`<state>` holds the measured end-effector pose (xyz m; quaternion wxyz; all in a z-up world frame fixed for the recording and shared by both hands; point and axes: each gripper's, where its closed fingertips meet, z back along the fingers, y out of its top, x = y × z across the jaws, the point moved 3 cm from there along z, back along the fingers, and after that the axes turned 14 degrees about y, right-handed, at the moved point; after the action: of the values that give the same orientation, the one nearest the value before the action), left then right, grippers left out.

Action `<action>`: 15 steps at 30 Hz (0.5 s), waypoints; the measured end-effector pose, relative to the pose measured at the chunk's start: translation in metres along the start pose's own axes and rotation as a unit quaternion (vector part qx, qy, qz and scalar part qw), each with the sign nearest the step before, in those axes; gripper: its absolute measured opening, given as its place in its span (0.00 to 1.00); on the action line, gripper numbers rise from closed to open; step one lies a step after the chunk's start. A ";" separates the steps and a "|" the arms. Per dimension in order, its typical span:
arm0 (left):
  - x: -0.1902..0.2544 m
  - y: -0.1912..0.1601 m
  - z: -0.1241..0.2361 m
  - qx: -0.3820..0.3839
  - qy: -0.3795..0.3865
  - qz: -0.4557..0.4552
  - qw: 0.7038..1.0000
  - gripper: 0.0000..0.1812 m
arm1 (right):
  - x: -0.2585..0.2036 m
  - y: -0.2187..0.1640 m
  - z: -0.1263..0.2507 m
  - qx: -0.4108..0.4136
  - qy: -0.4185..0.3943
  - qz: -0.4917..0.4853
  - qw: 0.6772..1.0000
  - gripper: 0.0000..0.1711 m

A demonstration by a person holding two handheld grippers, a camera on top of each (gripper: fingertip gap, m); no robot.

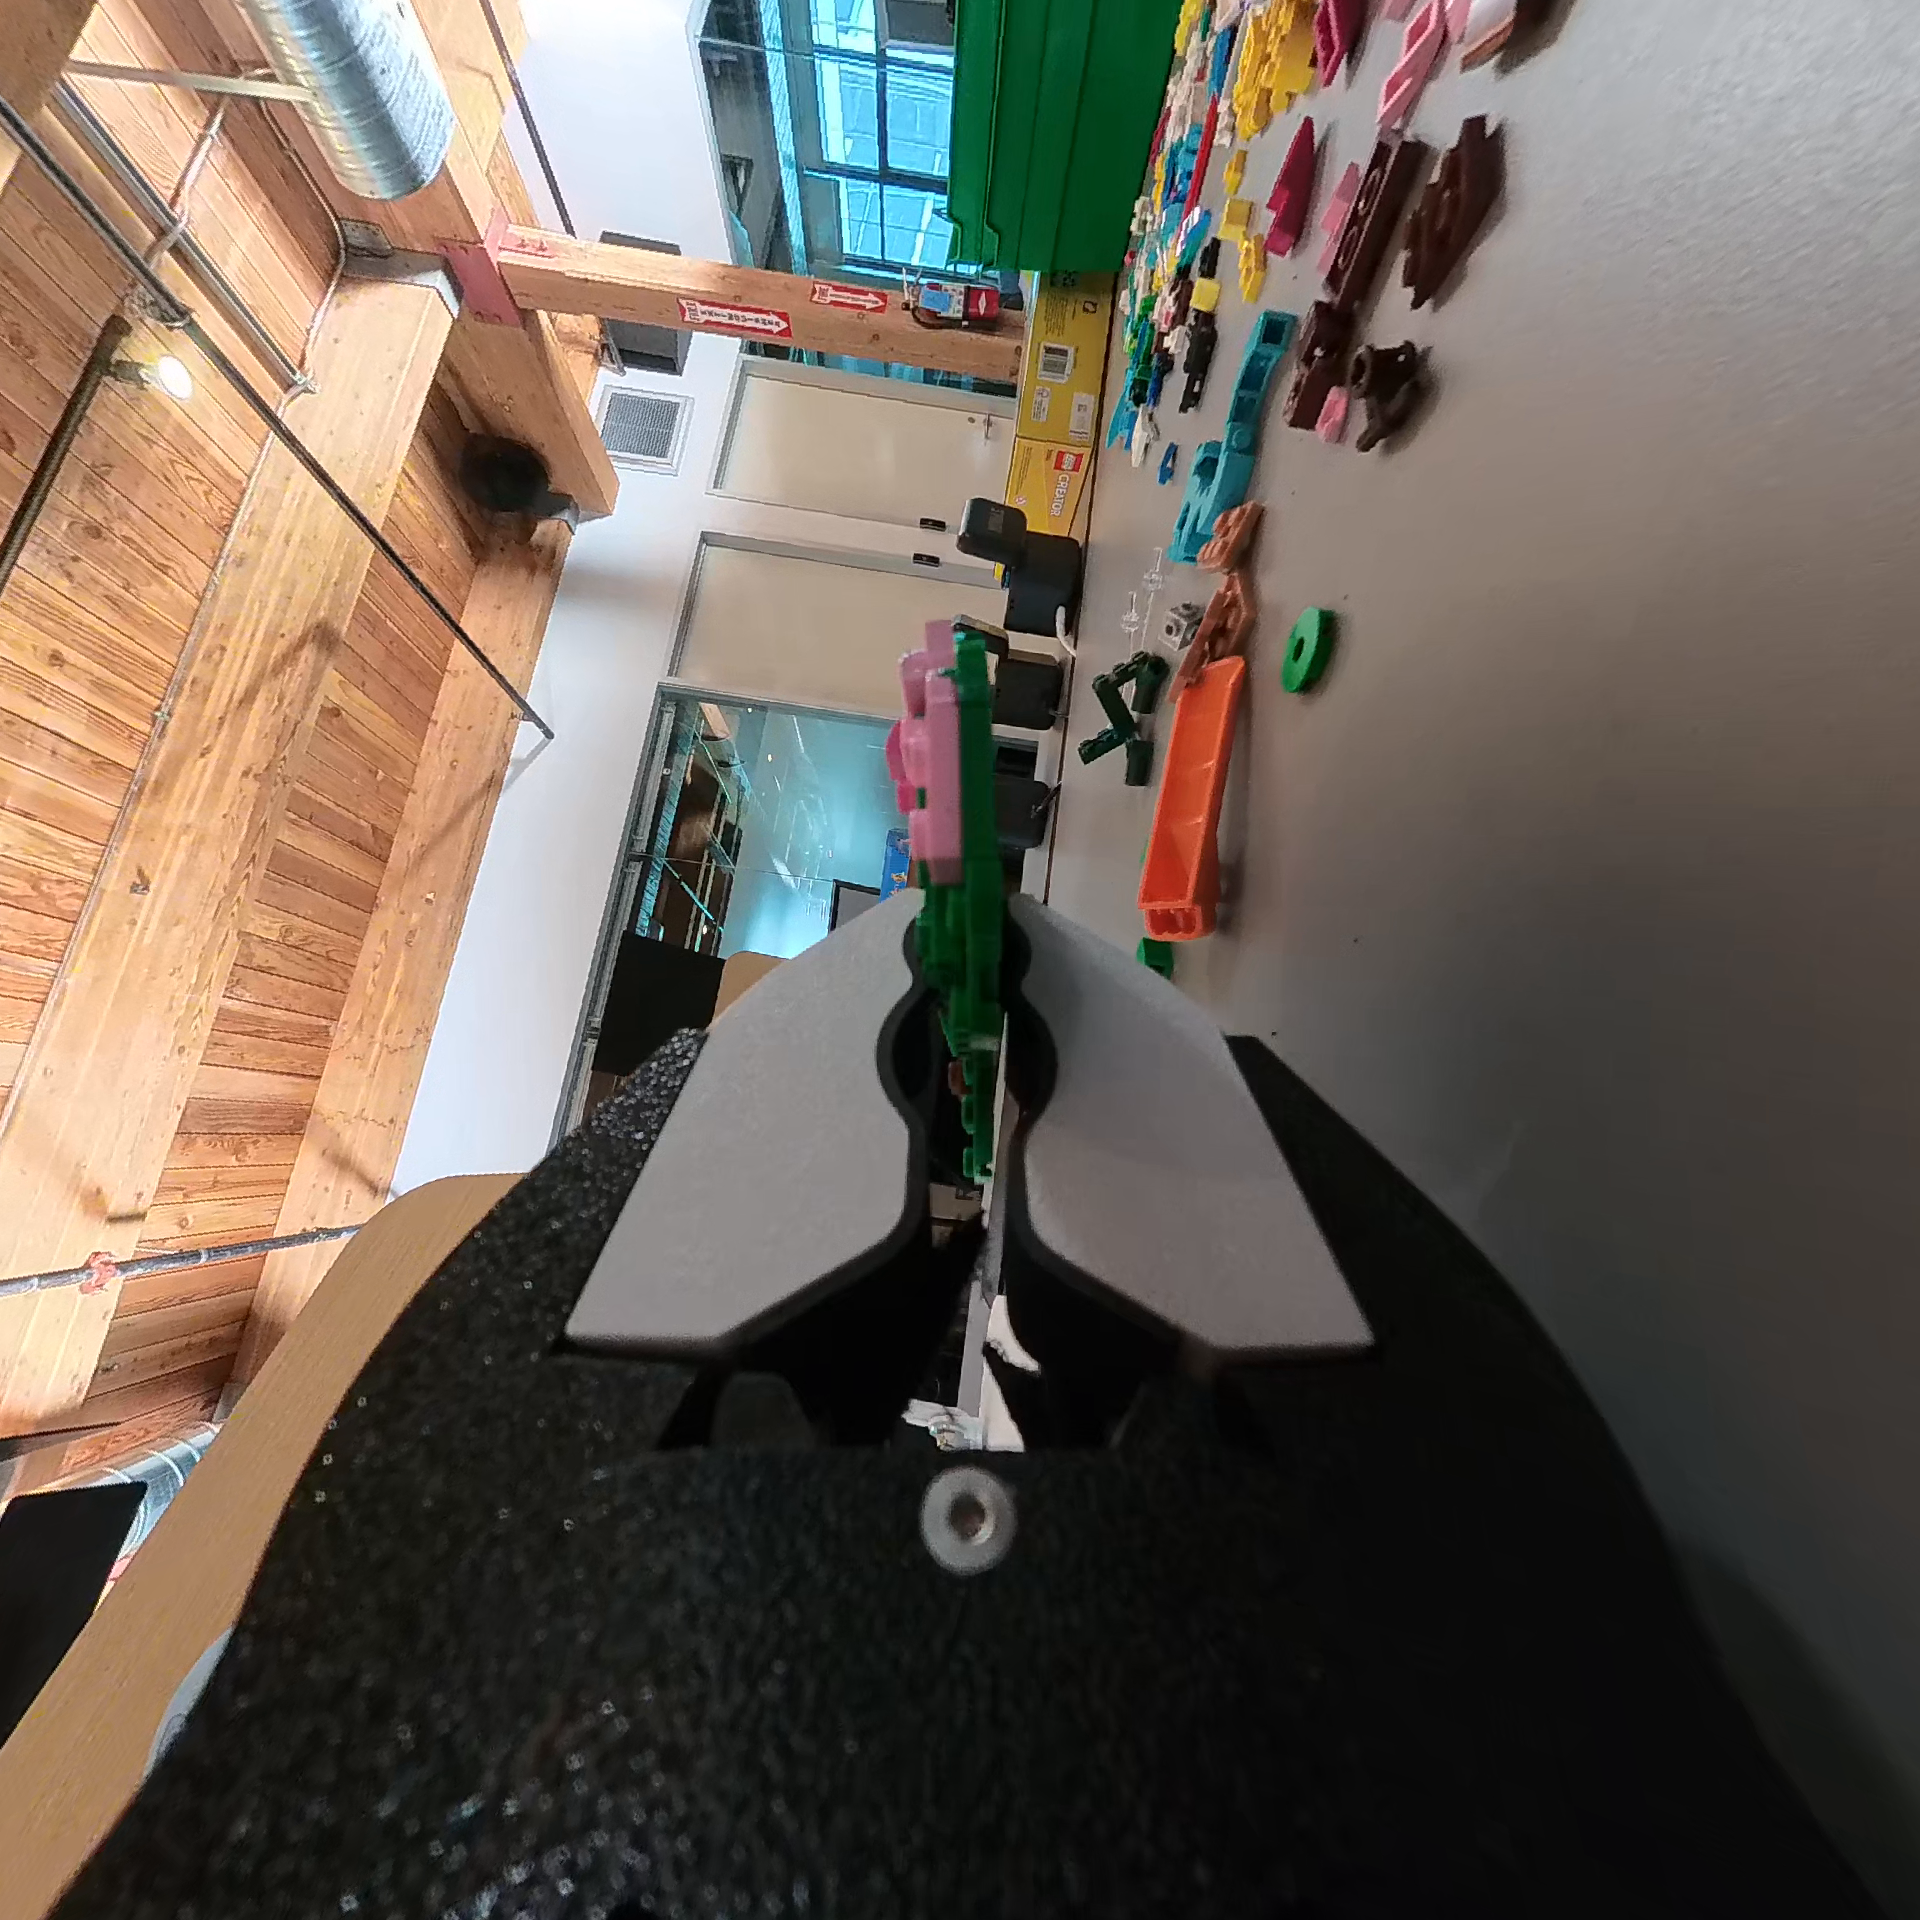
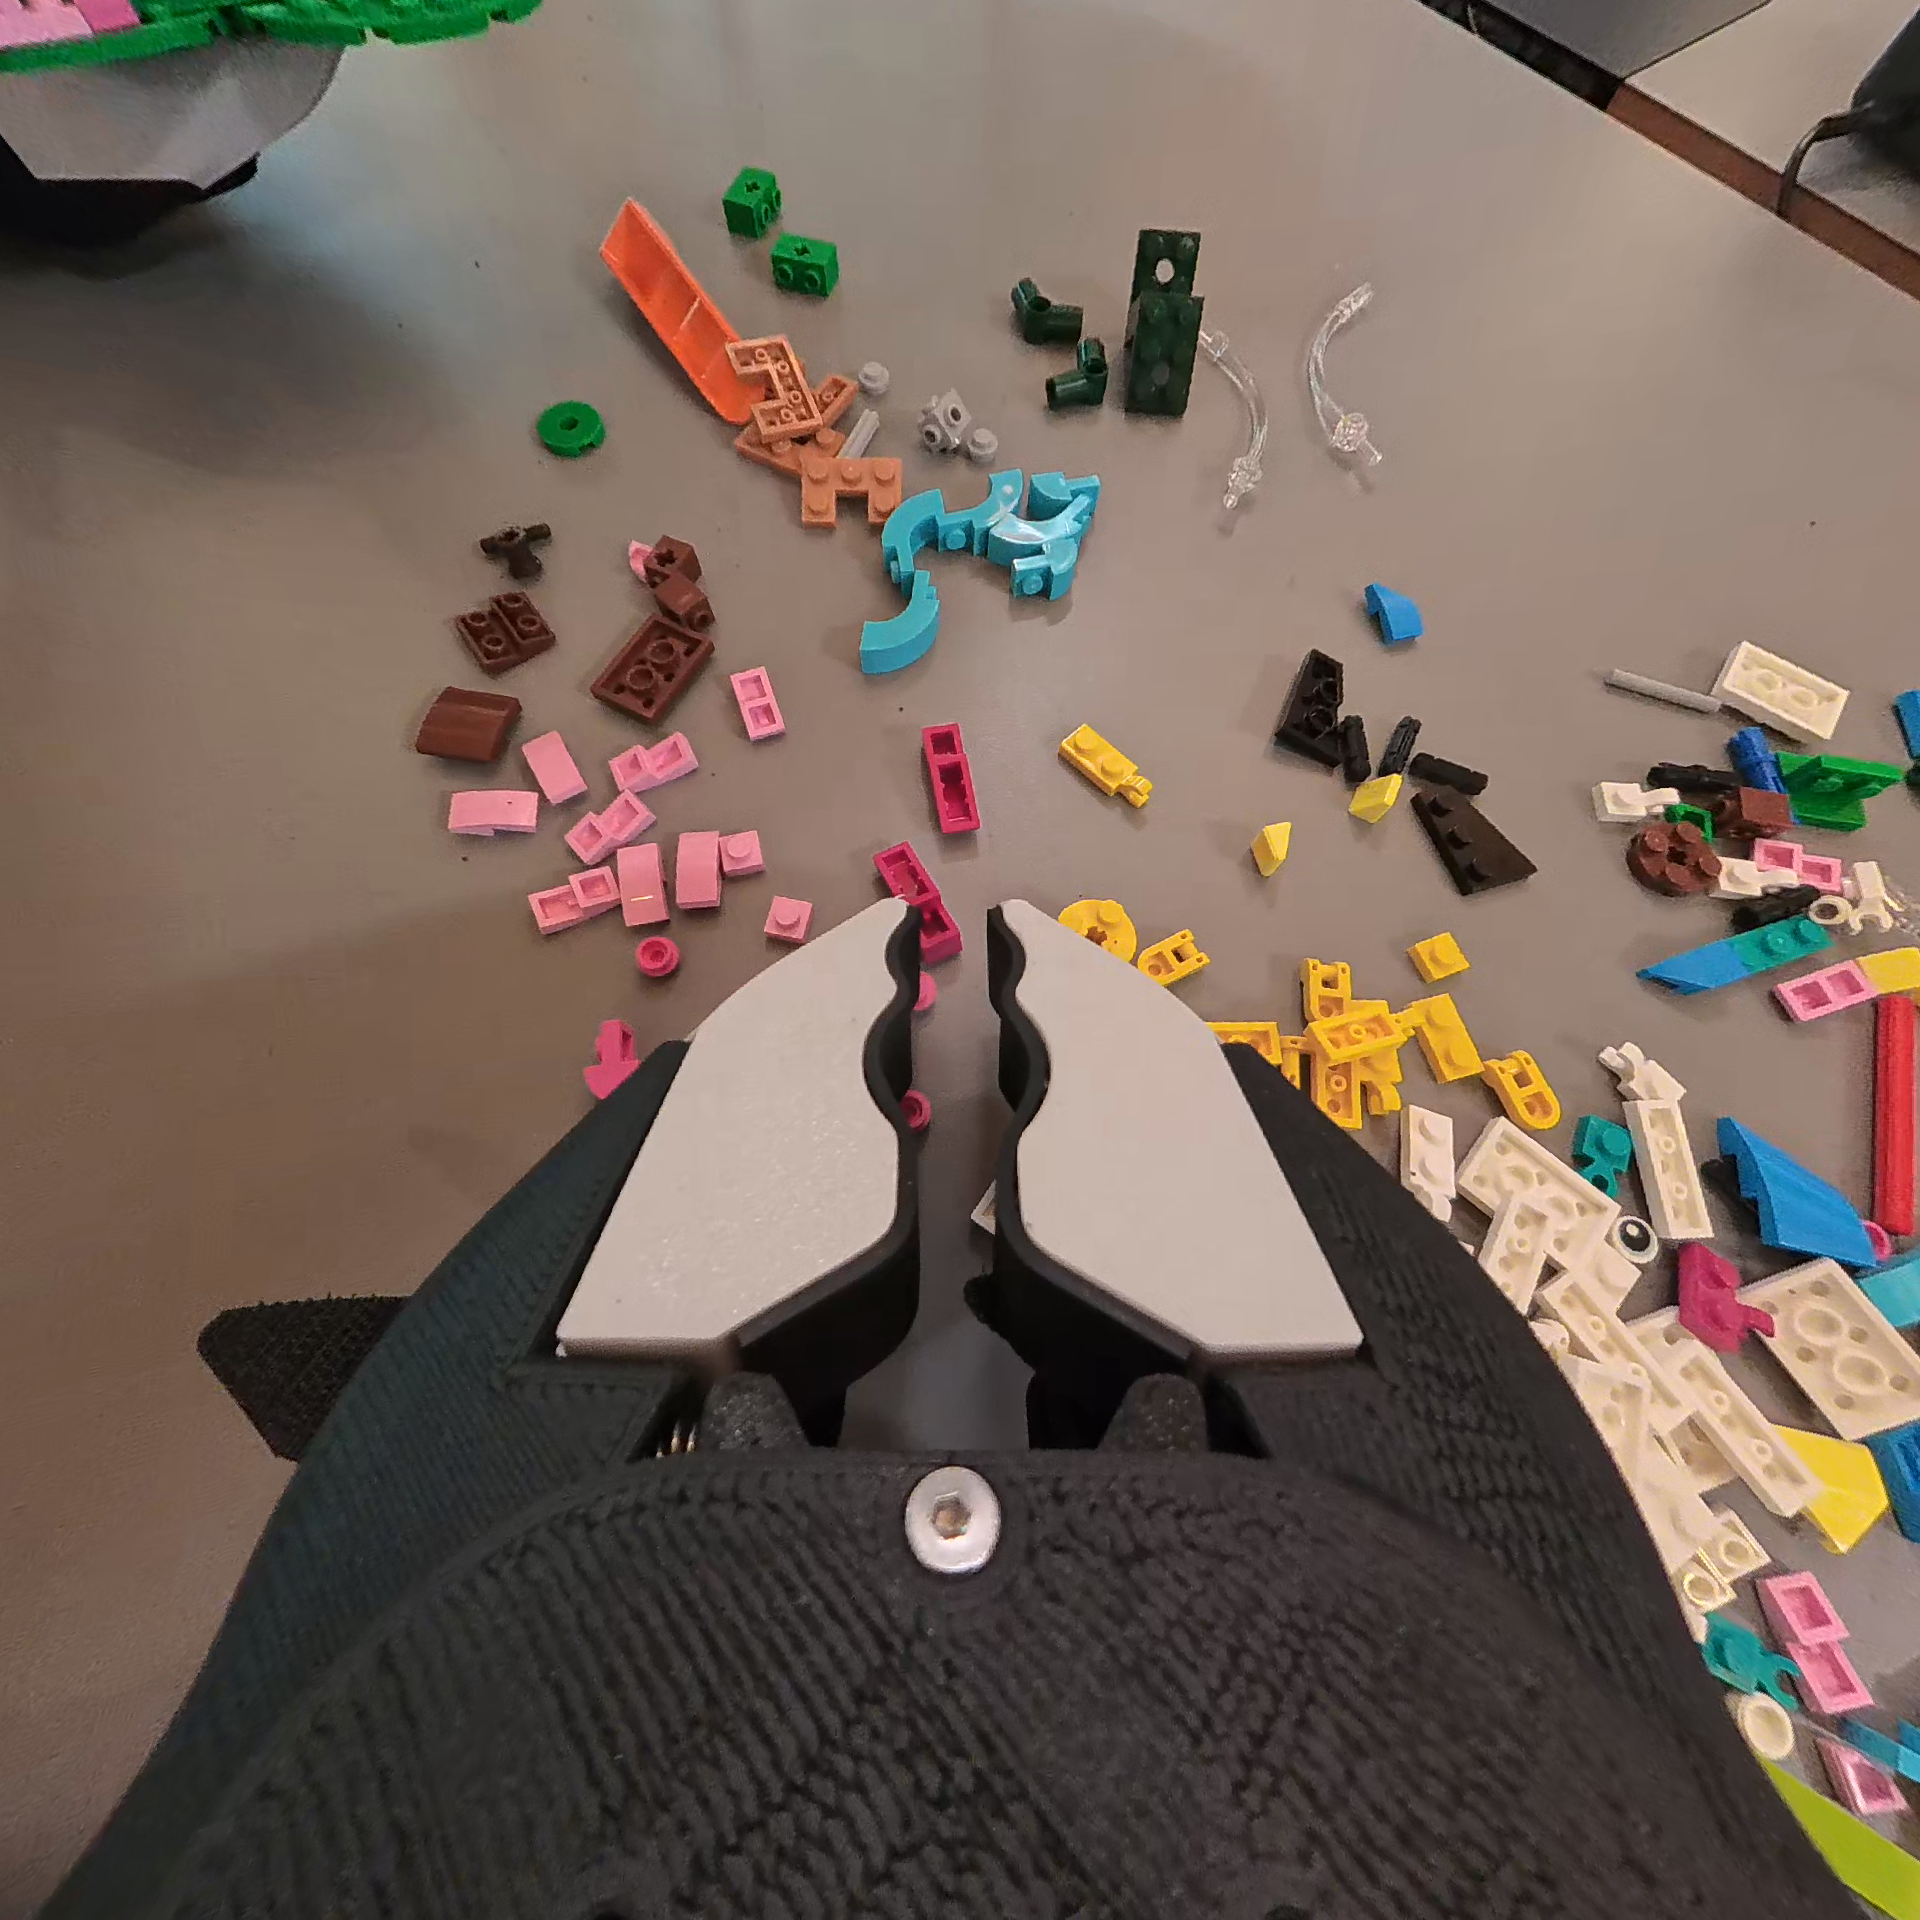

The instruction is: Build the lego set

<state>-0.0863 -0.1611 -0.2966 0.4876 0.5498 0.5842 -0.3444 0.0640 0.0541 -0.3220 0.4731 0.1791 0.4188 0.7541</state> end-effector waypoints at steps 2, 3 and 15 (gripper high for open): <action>0.000 0.000 0.000 0.000 0.001 0.000 1.000 0.05 | 0.000 0.000 0.000 0.000 0.000 0.000 1.000 0.06; 0.000 0.000 0.000 0.000 0.001 0.000 1.000 0.05 | 0.000 0.000 0.000 0.001 0.000 0.001 1.000 0.06; -0.001 0.002 0.001 0.005 0.003 -0.005 1.000 0.05 | -0.041 0.010 0.016 -0.031 0.081 0.011 0.996 0.09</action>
<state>-0.0843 -0.1618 -0.2958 0.4810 0.5507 0.5868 -0.3480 0.0890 0.0241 -0.2989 0.4342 0.1071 0.4302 0.7842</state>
